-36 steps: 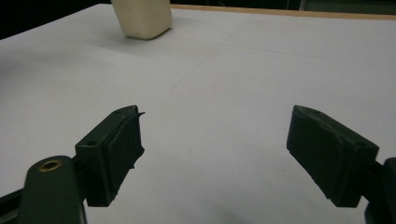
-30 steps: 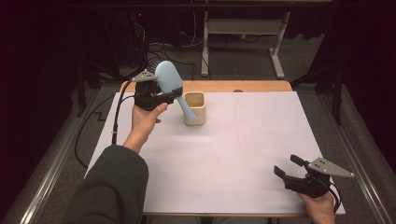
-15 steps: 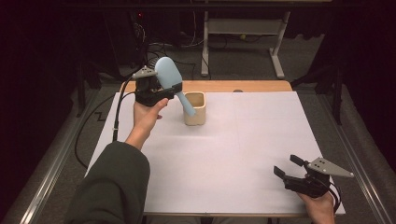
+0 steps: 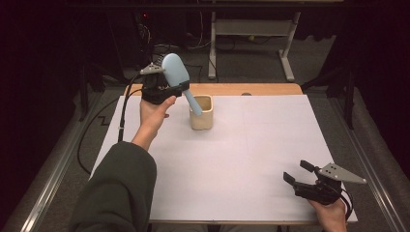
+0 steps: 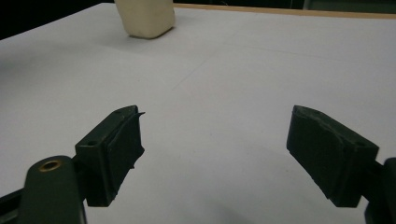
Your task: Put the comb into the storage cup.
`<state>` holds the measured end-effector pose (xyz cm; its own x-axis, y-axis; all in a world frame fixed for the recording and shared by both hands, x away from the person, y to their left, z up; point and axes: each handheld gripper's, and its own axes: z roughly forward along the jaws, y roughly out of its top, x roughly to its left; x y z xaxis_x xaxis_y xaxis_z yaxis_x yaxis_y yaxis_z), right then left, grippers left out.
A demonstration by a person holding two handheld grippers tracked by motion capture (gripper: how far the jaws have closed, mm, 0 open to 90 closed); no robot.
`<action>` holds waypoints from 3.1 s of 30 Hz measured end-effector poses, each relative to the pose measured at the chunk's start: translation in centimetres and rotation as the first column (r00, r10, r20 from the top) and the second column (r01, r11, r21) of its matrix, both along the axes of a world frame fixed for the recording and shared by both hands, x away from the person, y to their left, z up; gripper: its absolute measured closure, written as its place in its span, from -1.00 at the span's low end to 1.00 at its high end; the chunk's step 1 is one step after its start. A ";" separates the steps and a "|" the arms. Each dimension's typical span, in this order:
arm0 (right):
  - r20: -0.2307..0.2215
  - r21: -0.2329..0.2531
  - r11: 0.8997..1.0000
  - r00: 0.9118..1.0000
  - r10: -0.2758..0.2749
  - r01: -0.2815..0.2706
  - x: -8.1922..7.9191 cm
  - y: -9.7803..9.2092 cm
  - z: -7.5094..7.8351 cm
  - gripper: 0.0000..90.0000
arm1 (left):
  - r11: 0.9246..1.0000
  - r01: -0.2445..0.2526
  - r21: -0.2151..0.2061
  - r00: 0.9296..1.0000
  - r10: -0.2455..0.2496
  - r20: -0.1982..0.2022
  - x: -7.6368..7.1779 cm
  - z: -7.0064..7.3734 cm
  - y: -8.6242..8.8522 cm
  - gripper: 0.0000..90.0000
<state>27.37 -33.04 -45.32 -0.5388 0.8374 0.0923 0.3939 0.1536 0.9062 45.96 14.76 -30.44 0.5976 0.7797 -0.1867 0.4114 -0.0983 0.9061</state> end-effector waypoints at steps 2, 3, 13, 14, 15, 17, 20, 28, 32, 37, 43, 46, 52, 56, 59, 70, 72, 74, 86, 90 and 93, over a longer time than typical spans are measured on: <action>-0.001 0.001 1.000 1.000 0.000 0.000 0.0 0.0 0.0 -0.58 | 1.000 -0.008 0.001 1.000 0.008 0.000 0.2 0.1 0.0 0.18; 0.000 0.001 1.000 1.000 0.000 0.000 0.0 0.0 0.0 -0.58 | 1.000 -0.011 0.001 1.000 0.011 0.001 0.3 0.1 -0.1 0.18; 0.001 0.002 1.000 1.000 0.003 -0.003 0.0 0.0 0.0 -0.58 | 0.999 -0.044 -0.009 0.999 0.044 -0.001 1.0 -0.1 -0.6 0.18; 0.000 0.003 1.000 1.000 0.004 -0.004 0.0 0.0 0.0 -0.58 | 0.999 -0.045 -0.011 0.999 0.045 -0.001 1.1 -0.2 -0.7 0.17; 0.000 0.002 1.000 1.000 0.005 -0.005 0.0 0.0 0.0 -0.58 | 0.999 -0.047 -0.008 0.999 0.047 -0.001 1.2 -0.3 -0.7 0.18; 0.002 0.002 1.000 1.000 0.006 -0.006 0.0 0.0 0.0 -0.58 | 0.999 -0.054 -0.009 0.999 0.054 -0.001 1.4 -0.4 -0.8 0.18; 0.000 0.005 1.000 1.000 0.005 -0.005 0.0 0.0 0.0 -0.58 | 0.998 -0.065 -0.013 0.998 0.065 -0.002 1.5 -0.5 -0.9 0.18; 0.001 0.005 1.000 1.000 0.008 -0.008 0.0 0.0 0.0 -0.58 | 0.997 -0.075 -0.007 0.997 0.075 -0.016 1.9 -0.9 -1.3 0.18; 0.000 0.010 1.000 1.000 0.007 -0.007 0.0 -0.1 0.0 -0.59 | 0.997 -0.076 0.007 0.997 0.076 -0.022 2.1 -1.3 -1.5 0.18; 0.000 0.012 1.000 1.000 0.009 -0.009 0.1 -0.1 0.0 -0.59 | 0.997 -0.072 0.010 0.997 0.072 -0.025 2.2 -1.5 -1.7 0.18; -0.003 0.012 1.000 1.000 0.010 -0.010 0.1 -0.1 -0.1 -0.59 | 0.998 -0.066 0.022 0.997 0.067 -0.037 2.4 -2.0 -2.0 0.17; -0.005 0.011 1.000 1.000 0.010 -0.010 0.1 -0.1 -0.1 -0.60 | 0.998 -0.062 0.025 0.997 0.063 -0.040 2.5 -2.1 -2.1 0.17; -0.004 0.011 1.000 1.000 0.010 -0.010 0.1 -0.1 -0.1 -0.60 | 0.998 -0.055 0.035 0.997 0.057 -0.053 2.6 -2.5 -2.5 0.17; -0.003 0.009 1.000 1.000 0.013 -0.013 0.1 0.0 -0.1 -0.60 | 0.998 -0.049 0.040 0.997 0.051 -0.058 2.6 -2.6 -2.8 0.17; -0.002 0.009 1.000 1.000 0.014 -0.014 0.1 0.0 -0.1 -0.60 | 0.998 -0.049 0.044 0.997 0.052 -0.063 2.7 -2.8 -2.9 0.17; -0.005 0.009 1.000 1.000 0.019 -0.019 0.2 0.0 -0.1 -0.60 | 0.998 -0.046 0.046 0.997 0.049 -0.067 2.6 -3.2 -3.0 0.17; -0.005 0.008 1.000 1.000 0.018 -0.018 0.2 0.0 -0.1 -0.60 | 0.998 -0.046 0.045 0.996 0.049 -0.069 2.6 -3.3 -3.1 0.17; -0.004 0.009 1.000 1.000 0.019 -0.019 0.2 0.0 -0.1 -0.60 | 0.998 -0.043 0.051 0.997 0.046 -0.068 2.7 -3.4 -3.1 0.17; -0.008 0.010 1.000 1.000 0.024 -0.024 0.2 0.0 -0.1 -0.60 | 0.996 -0.035 0.078 0.995 0.042 -0.089 2.9 -4.5 -4.0 0.17; -0.007 0.010 1.000 1.000 0.023 -0.023 0.2 0.0 -0.1 -0.60 | 0.996 -0.032 0.078 0.995 0.039 -0.091 2.8 -5.0 -4.3 0.17; -0.007 0.010 1.000 1.000 0.024 -0.024 0.2 0.0 -0.1 -0.60 | 0.996 -0.036 0.077 0.994 0.044 -0.101 2.9 -5.4 -4.1 0.17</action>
